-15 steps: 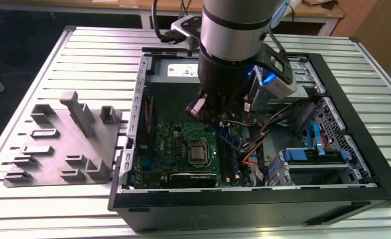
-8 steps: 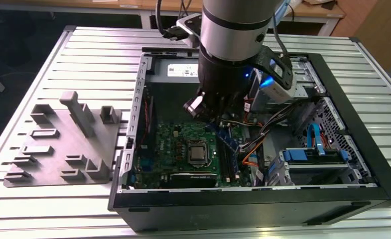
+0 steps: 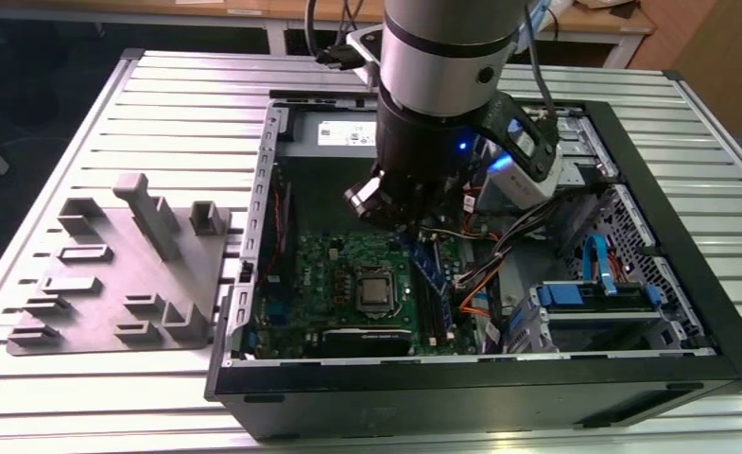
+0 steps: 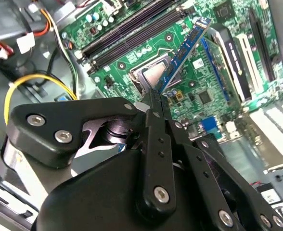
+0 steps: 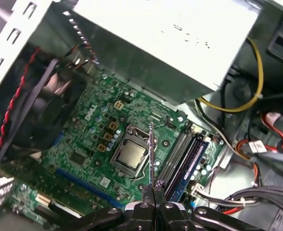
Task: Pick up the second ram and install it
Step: 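Insert the second ram into the second slot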
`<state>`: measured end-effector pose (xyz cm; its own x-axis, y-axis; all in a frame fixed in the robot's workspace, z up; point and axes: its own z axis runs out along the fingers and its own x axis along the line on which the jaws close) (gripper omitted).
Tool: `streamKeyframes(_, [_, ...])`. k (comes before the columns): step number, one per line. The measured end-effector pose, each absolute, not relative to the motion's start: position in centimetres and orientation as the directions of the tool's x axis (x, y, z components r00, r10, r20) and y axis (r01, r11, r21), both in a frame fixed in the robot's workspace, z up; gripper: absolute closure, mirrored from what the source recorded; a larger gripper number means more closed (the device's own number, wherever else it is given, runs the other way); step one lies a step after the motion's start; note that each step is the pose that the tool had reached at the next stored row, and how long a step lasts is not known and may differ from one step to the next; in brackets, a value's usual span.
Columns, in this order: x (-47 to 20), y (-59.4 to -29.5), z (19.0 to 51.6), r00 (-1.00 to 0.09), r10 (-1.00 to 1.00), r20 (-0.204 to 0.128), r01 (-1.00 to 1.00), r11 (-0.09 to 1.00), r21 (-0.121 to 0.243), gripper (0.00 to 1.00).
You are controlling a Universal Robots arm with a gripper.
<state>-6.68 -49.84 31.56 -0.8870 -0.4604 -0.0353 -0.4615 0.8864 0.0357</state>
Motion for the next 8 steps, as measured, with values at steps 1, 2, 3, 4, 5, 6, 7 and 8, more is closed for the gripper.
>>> streamKeyframes(1, [-6.68,-49.84,31.56,-0.895,-0.444,-0.035,-0.445,0.895,0.036,0.92])
streamKeyframes(2, [-6.68,-49.84,31.55,-0.904,-0.427,-0.035,-0.428,0.903,0.036,0.92])
streamKeyframes(3, [-6.68,-49.84,31.54,-0.911,-0.410,-0.035,-0.412,0.911,0.036,0.92])
streamKeyframes(4, [-6.68,-49.84,31.54,-0.919,-0.394,-0.035,-0.395,0.918,0.036,0.92])
streamKeyframes(5, [-6.68,-49.84,31.53,-0.925,-0.377,-0.035,-0.378,0.925,0.036,0.92])
streamKeyframes(6, [-6.68,-49.84,31.53,-0.932,-0.361,-0.035,-0.362,0.932,0.036,0.92])
streamKeyframes(7, [-6.68,-49.84,31.52,-0.938,-0.344,-0.035,-0.345,0.938,0.036,0.92])
streamKeyframes(8, [-6.68,-49.84,31.51,-0.944,-0.327,-0.035,-0.328,0.944,0.036,0.92])
